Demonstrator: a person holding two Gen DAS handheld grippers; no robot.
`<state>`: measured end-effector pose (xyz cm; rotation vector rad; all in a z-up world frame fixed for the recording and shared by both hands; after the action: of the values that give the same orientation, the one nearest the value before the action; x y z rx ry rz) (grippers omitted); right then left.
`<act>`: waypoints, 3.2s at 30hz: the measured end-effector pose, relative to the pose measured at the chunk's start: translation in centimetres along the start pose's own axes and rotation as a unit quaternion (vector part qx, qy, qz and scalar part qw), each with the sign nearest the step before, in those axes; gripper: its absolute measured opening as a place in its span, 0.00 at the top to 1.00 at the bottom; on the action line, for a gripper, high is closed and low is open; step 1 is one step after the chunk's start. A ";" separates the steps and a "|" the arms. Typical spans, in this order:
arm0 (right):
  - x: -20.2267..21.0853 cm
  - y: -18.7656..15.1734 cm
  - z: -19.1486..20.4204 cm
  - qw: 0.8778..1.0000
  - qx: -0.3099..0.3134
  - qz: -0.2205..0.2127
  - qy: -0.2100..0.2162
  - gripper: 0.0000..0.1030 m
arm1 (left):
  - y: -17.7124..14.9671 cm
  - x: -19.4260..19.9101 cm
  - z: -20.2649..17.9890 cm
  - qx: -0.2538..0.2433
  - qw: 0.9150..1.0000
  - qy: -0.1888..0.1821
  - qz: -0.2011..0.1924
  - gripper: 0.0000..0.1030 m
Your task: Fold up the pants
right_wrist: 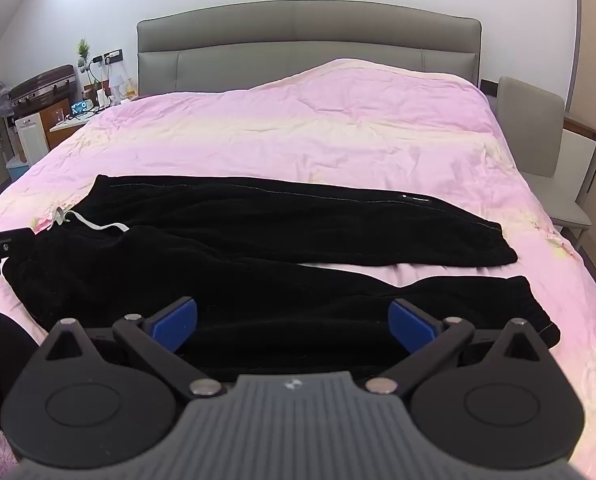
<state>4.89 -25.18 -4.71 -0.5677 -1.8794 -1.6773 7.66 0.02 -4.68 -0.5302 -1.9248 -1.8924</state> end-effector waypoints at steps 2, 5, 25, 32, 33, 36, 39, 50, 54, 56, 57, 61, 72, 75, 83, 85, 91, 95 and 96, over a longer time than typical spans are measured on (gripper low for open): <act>0.0 0.1 -0.1 1.000 0.001 -0.001 -0.002 0.05 | 0.1 0.0 0.0 -0.003 1.000 -0.001 -0.003 0.11; 0.0 0.1 -0.2 1.000 0.001 -0.002 -0.005 0.05 | 0.0 0.2 -0.2 -0.007 1.000 0.003 -0.003 0.11; -0.2 -0.4 0.3 1.000 0.000 0.004 -0.004 0.05 | -0.3 0.0 0.0 -0.008 1.000 0.008 0.001 0.11; 0.0 -0.5 -0.2 1.000 -0.007 0.007 -0.005 0.05 | -0.3 0.2 0.1 -0.013 1.000 0.008 0.002 0.11; 0.0 -0.6 -0.3 1.000 -0.008 0.007 -0.005 0.05 | -0.3 0.2 0.1 -0.014 1.000 0.008 0.002 0.11; 0.2 -0.6 -0.6 1.000 -0.013 0.008 -0.010 0.05 | -0.3 0.2 0.0 -0.014 1.000 0.009 0.002 0.11; 0.1 -0.8 -0.8 1.000 -0.022 0.014 -0.011 0.05 | -0.3 0.1 -0.1 -0.015 1.000 0.009 0.003 0.11; 0.0 -0.9 -1.1 0.999 -0.035 0.023 -0.008 0.05 | -0.5 0.0 -0.2 -0.016 1.000 0.010 0.005 0.11; -0.2 -0.8 -1.1 0.999 -0.036 0.027 -0.006 0.05 | -0.7 -0.1 -0.2 -0.014 1.000 0.010 0.006 0.11; -0.2 -0.7 -1.1 0.999 -0.036 0.026 -0.006 0.05 | -0.7 0.0 -0.2 -0.015 1.000 0.010 0.006 0.11; -0.2 -0.7 -1.2 0.999 -0.036 0.026 -0.006 0.05 | -0.7 0.0 -0.2 -0.015 1.000 0.009 0.006 0.11; -0.3 -0.7 -1.2 0.999 -0.036 0.029 -0.006 0.05 | -0.7 -0.1 -0.2 -0.015 1.000 0.010 0.006 0.11; -0.4 -0.6 -1.0 0.999 -0.032 0.030 -0.006 0.05 | -0.9 -0.2 -0.2 -0.014 1.000 0.009 0.010 0.11; -0.5 -0.6 -1.0 0.999 -0.030 0.031 -0.006 0.05 | -0.9 -0.2 -0.2 -0.014 1.000 0.010 0.011 0.11; -0.8 -0.6 -1.0 0.999 -0.029 0.032 -0.008 0.05 | -0.9 -0.4 -0.3 -0.015 1.000 0.009 0.014 0.11; -0.8 -0.7 -0.9 0.999 -0.029 0.033 -0.010 0.05 | -0.8 -0.5 -0.3 -0.015 1.000 0.009 0.015 0.11; -1.1 -0.9 -1.0 0.999 -0.028 0.038 -0.013 0.05 | -1.0 -0.7 -0.4 -0.016 1.000 0.009 0.019 0.11; -1.2 -1.1 -1.2 0.998 -0.033 0.041 -0.015 0.05 | -1.1 -0.8 -0.4 -0.018 1.000 0.009 0.022 0.11; -1.2 -1.1 -1.3 0.998 -0.035 0.042 -0.015 0.05 | -1.1 -0.8 -0.4 -0.018 1.000 0.008 0.023 0.11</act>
<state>5.27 -26.54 -6.24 -0.6935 -1.7979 -1.6927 7.79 -0.37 -6.07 -0.5626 -1.8556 -1.9011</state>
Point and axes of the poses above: each gripper's, at about its wrist camera, not at the fingertips, and x roughly against the way its jaws point, z to its left, y to its top, the point moved 9 cm from there along -x, roughly the way its jaws point, and after that the axes turned 7 degrees about x, right-handed, at the moved point
